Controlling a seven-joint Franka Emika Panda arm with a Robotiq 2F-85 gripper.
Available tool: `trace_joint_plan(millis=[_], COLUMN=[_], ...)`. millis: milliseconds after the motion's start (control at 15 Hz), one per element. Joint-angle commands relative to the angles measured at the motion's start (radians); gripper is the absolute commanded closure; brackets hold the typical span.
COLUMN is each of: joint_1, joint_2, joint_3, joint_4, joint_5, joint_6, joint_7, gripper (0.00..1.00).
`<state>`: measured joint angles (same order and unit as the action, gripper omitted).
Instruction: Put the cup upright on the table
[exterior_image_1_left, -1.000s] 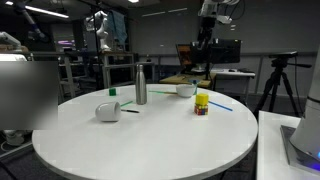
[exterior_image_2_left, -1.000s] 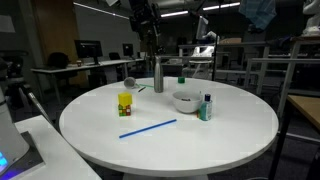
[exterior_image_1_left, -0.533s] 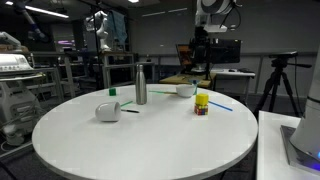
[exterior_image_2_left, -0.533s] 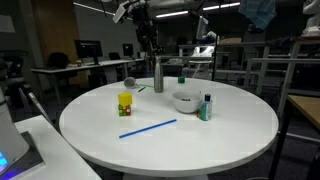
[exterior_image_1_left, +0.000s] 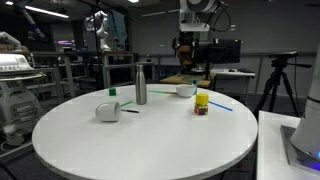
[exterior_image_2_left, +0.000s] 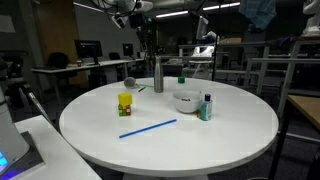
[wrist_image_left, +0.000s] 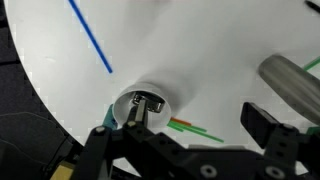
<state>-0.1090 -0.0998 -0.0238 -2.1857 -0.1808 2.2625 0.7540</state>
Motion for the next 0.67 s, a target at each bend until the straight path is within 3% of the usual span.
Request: trace_joint_plan(millis=[0,267,600], joint_1=[0.059,0.128,0.173], joint_2=[0.073,0.151,0.269], joint_3=[0.064,0.103,0.084], joint_4=[0.107,0.175,0.247], joint_5=[-0.007,-0.003,-0.019], joint_6=[-0.055,-0.087,-0.095], joint_7=[0.174,0.281,0.368], gripper=[0.0,0.0,0.0])
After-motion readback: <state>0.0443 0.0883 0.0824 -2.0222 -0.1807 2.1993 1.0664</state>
